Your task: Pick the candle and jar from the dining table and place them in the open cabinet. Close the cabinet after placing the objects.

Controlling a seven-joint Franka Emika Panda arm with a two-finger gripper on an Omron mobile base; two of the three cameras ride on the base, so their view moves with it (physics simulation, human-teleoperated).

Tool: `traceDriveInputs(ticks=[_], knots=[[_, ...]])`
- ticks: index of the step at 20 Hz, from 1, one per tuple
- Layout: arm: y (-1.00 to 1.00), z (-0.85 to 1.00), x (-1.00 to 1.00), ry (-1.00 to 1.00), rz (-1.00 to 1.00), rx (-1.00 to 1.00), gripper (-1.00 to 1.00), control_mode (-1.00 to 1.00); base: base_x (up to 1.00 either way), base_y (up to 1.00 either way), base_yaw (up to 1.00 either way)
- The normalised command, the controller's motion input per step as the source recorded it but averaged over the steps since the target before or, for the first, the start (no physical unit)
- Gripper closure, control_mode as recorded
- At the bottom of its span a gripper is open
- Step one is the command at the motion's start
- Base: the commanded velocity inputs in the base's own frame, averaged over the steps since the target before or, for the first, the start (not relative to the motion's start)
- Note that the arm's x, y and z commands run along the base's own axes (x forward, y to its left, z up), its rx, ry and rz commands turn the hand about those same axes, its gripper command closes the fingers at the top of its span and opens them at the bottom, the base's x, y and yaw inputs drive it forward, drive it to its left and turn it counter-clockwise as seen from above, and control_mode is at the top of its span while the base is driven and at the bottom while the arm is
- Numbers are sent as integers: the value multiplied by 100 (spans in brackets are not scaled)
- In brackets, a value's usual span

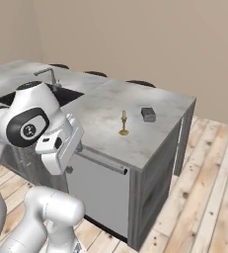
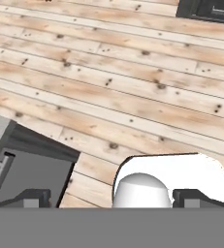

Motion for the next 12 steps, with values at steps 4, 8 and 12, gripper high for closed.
traceDriveInputs(ticks=[4,8,12], knots=[[0,0,0,0,0,0,-100,100,44,5,-14],[0,0,0,0,0,0,-100,100,45,7,-14],[0,0,0,0,0,0,-100,100,47,11,-14]])
